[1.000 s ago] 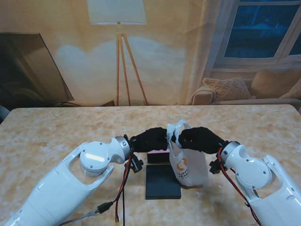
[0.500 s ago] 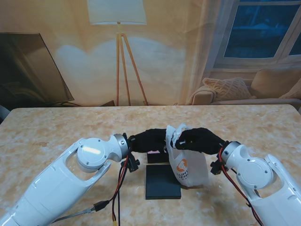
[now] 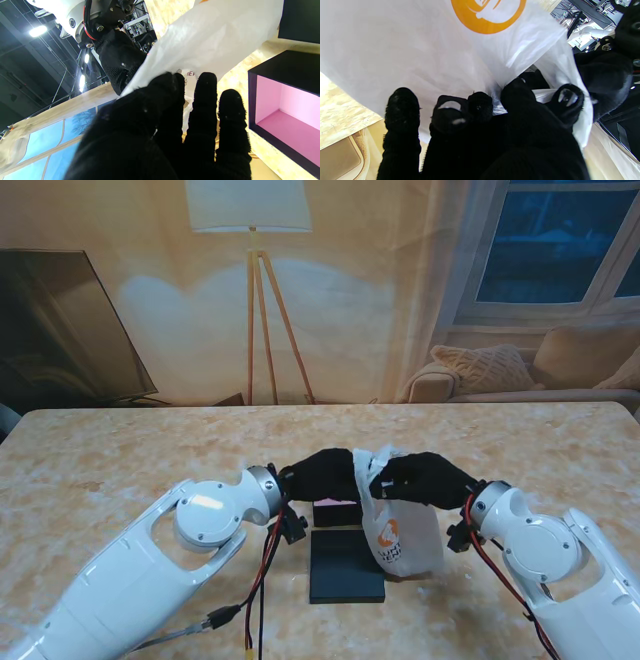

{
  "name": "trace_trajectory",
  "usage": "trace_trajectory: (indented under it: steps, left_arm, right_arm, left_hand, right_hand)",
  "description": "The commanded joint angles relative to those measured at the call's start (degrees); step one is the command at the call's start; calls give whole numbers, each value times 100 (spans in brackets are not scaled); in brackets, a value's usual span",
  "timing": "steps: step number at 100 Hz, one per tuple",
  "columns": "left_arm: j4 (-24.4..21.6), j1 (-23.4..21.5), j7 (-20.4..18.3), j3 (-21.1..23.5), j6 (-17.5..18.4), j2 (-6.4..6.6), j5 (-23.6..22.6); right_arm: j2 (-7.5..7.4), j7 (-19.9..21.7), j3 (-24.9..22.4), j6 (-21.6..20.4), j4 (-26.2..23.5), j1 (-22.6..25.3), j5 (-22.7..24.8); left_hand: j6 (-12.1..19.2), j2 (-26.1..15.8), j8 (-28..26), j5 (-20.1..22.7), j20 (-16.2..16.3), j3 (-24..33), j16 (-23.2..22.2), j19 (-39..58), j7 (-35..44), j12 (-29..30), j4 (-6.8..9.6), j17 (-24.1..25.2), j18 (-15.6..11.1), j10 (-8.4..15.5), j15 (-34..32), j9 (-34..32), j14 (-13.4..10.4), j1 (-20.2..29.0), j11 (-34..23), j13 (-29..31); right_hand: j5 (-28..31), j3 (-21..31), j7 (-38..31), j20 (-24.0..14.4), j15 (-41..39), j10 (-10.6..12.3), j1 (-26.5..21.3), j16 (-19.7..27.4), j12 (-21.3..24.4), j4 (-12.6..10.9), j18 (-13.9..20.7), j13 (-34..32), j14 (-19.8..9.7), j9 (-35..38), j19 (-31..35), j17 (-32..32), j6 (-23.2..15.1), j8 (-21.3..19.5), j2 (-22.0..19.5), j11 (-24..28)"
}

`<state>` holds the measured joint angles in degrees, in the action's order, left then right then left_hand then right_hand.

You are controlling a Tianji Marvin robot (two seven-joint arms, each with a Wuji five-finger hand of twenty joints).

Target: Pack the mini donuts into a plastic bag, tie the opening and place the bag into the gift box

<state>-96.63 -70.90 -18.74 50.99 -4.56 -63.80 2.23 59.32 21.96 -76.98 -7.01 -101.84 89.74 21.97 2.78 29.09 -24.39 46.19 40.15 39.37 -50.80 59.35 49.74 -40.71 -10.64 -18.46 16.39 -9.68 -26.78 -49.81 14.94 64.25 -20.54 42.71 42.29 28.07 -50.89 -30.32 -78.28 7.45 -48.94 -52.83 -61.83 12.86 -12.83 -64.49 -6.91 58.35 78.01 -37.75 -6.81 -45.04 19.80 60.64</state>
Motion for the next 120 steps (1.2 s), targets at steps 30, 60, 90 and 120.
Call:
trace_trajectory:
  steps: [30, 60, 90, 120]
  left_arm:
    - [7, -77, 200, -60, -40, -121, -62]
    - [15, -114, 384, -102, -40, -166, -123]
    - [71, -5, -229, 32, 113, -20, 90]
    - [109, 90, -574, 51, 116, 51, 243]
  right_arm:
    - [24, 61, 68, 29, 2, 18, 1]
    - [5, 181, 68, 115, -11, 32, -64]
    - [17, 137, 45, 141, -22, 43, -83]
    - [31, 150, 142, 276, 34, -50, -244]
  left_hand:
    - [263, 1390, -116, -180, 200, 872, 424, 29, 911, 455, -524, 172, 45, 189, -632, 402, -138, -1037, -946, -33]
    - [153, 1432, -336, -277, 201, 946, 252, 57, 1162, 455, -575, 82, -38, 180, -909, 378, -131, -1215, -1223, 87]
    - [-771, 543, 512, -113, -407, 1060, 872, -433, -1552, 1469, -114, 178, -13, -191, -135, 688, -22, -584, -491, -194]
    - [-675, -422, 297, -75, -586, 1273, 330, -545, -2019, 1657, 327, 102, -108, -126, 329, 596, 15, 199, -448, -70]
  right_hand:
    - [298, 525, -361, 33, -184, 50, -411, 83, -3, -59, -4, -206, -92, 155, 247, -111, -405, -124, -359, 136]
    - [353, 494, -370, 125, -68, 115, -324, 215, 149, -45, 107, -364, -197, 295, 286, -291, -422, 289, -143, 25]
    - [326, 558, -427, 167, -50, 90, -388, 251, 181, -40, 58, -382, -161, 292, 291, -294, -348, 410, -179, 31]
    - [318, 599, -505, 174, -86, 58, -412, 255, 199, -34, -7, -427, -101, 334, 336, -304, -332, 325, -193, 73]
